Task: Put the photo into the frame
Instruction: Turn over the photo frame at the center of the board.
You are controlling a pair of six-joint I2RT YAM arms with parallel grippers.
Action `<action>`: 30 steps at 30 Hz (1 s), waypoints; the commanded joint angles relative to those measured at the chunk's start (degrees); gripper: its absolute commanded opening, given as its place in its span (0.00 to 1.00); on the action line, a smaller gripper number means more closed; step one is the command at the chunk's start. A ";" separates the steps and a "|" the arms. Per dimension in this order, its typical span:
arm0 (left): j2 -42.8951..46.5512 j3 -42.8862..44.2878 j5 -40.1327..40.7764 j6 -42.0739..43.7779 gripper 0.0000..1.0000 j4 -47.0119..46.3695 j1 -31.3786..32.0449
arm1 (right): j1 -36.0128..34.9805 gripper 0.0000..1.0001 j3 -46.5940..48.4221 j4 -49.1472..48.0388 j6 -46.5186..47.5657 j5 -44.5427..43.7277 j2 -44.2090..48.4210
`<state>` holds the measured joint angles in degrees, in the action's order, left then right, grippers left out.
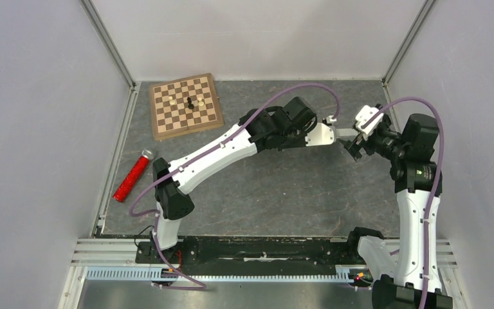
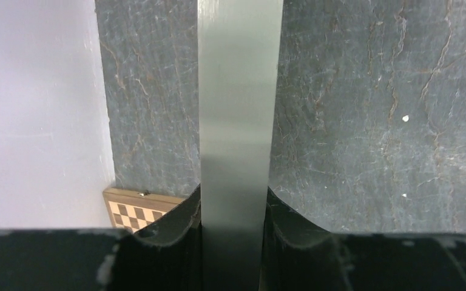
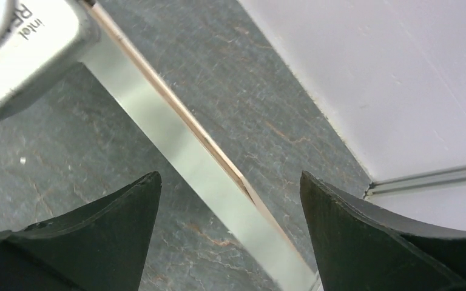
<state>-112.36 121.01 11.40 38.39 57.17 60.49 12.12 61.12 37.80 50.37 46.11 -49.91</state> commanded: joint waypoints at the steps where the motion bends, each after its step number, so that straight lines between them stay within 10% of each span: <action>1: 1.97 6.42 -0.88 -9.19 0.02 0.03 -1.03 | 0.16 0.88 5.22 -6.17 -12.85 -5.05 1.06; 13: 3.04 13.16 -3.00 -22.56 0.02 1.98 -3.90 | 0.22 0.90 4.81 -14.97 -33.94 -24.43 4.03; 30: 3.45 20.53 -18.15 -47.17 0.02 -2.91 -14.85 | 0.19 0.89 3.00 -20.64 -43.55 -26.31 1.93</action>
<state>-112.36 137.91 0.84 4.03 67.35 47.86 12.23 64.29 20.16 9.32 20.78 -47.62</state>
